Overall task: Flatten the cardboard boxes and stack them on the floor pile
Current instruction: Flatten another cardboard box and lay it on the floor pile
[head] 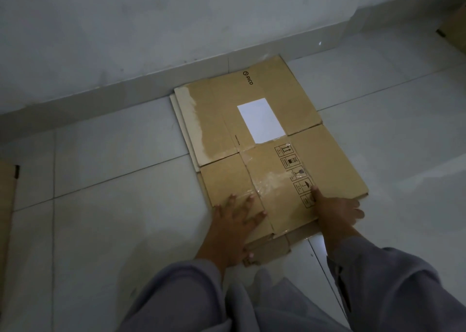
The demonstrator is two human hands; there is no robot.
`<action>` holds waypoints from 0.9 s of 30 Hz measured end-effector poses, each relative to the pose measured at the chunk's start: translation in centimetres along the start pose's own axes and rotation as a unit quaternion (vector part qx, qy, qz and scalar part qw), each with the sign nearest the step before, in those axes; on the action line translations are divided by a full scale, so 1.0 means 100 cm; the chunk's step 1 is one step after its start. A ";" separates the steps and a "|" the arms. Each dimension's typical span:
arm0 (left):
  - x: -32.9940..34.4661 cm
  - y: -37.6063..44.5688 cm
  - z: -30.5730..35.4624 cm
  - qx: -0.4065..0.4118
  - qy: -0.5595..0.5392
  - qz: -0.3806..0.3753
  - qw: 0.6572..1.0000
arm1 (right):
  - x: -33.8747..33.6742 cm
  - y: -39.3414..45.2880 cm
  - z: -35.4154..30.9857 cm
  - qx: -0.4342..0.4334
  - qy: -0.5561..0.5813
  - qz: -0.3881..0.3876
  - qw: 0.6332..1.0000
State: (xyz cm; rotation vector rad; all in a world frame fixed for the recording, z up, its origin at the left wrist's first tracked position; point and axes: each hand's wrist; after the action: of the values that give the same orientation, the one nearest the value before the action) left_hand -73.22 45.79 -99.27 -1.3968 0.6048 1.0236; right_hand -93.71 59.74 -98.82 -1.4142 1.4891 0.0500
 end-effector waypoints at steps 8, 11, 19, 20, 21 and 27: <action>-0.004 -0.014 0.010 0.001 -0.032 0.004 0.999 | -0.008 0.003 0.014 -0.036 0.023 0.002 0.999; -0.003 -0.015 0.009 0.006 -0.009 0.017 1.000 | -0.009 0.003 0.019 -0.043 0.014 0.004 0.999; 0.003 -0.002 -0.001 0.007 0.021 0.016 1.000 | -0.006 0.008 0.007 -0.019 -0.026 -0.015 0.999; 0.003 -0.001 -0.004 0.009 0.019 0.015 1.000 | -0.008 0.009 0.005 -0.011 -0.031 -0.021 0.999; 0.003 -0.001 -0.005 0.011 0.019 0.020 1.000 | -0.009 0.009 0.004 -0.004 -0.036 -0.027 0.999; -0.006 -0.007 -0.002 -0.007 0.015 -0.013 1.000 | -0.020 0.004 -0.007 0.012 -0.078 -0.056 0.995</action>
State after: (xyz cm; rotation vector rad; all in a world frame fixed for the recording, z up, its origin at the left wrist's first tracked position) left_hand -72.89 45.54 -98.46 -1.4301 0.6017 0.9900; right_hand -94.92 60.82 -97.46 -1.4384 1.2783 0.0711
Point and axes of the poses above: each hand's wrist, its own y-axis towards the middle knuckle, its own x-axis out of the palm, z = x × y, and after that the axes turned 6 degrees about -z, right-handed
